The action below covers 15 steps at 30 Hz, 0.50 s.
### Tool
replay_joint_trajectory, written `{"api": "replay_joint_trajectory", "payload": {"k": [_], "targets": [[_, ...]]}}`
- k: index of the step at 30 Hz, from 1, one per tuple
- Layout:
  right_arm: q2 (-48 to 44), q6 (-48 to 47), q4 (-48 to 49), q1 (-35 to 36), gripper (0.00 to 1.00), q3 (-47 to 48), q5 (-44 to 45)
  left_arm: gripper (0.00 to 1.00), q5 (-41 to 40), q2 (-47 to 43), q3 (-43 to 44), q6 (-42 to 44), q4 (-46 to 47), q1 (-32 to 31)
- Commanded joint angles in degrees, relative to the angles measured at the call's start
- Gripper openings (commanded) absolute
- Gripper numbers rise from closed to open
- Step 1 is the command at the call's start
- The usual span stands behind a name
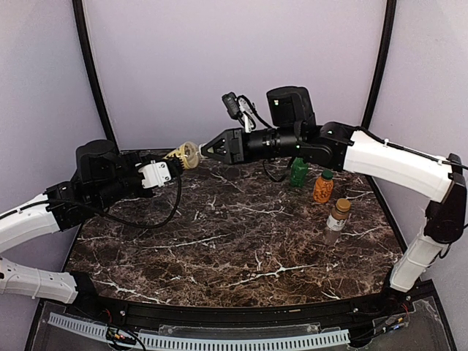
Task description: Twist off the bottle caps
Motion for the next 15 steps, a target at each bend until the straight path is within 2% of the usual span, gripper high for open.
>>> {"api": "replay_joint_trajectory", "payload": {"k": [1,3,5,8,9,13,15], "targets": [[1.4,0.1,2.0,-0.3,0.31,1.3,-1.0,0.24,-0.2,-1.0,-0.6,0.6,1.2,-0.3],[1.6,-0.1,2.3,-0.3,0.28,1.3,-1.2,0.24,0.0,-1.1,-0.7,0.6,1.1,-0.3],[2.1,-0.3,2.5,-0.4,0.21,1.5,-1.9,0.24,0.3,-1.2,-0.9,0.6,1.1,-0.3],[2.3,-1.4,2.9,-0.5,0.03,1.4,-2.6,0.24,1.0,-1.3,-0.9,0.4,0.7,-0.3],[2.3,-1.9,3.0,-0.5,0.00,1.3,-2.7,0.24,1.3,-1.5,-0.9,0.3,0.5,-0.3],[1.4,-7.8,4.2,-0.5,0.00,-0.1,-6.0,0.24,4.5,-2.1,0.1,-1.3,-4.3,-0.3],[-0.4,-16.2,4.8,-0.2,0.00,-2.0,-9.2,0.24,7.7,-2.0,2.0,-4.2,-8.7,-0.3]]}}
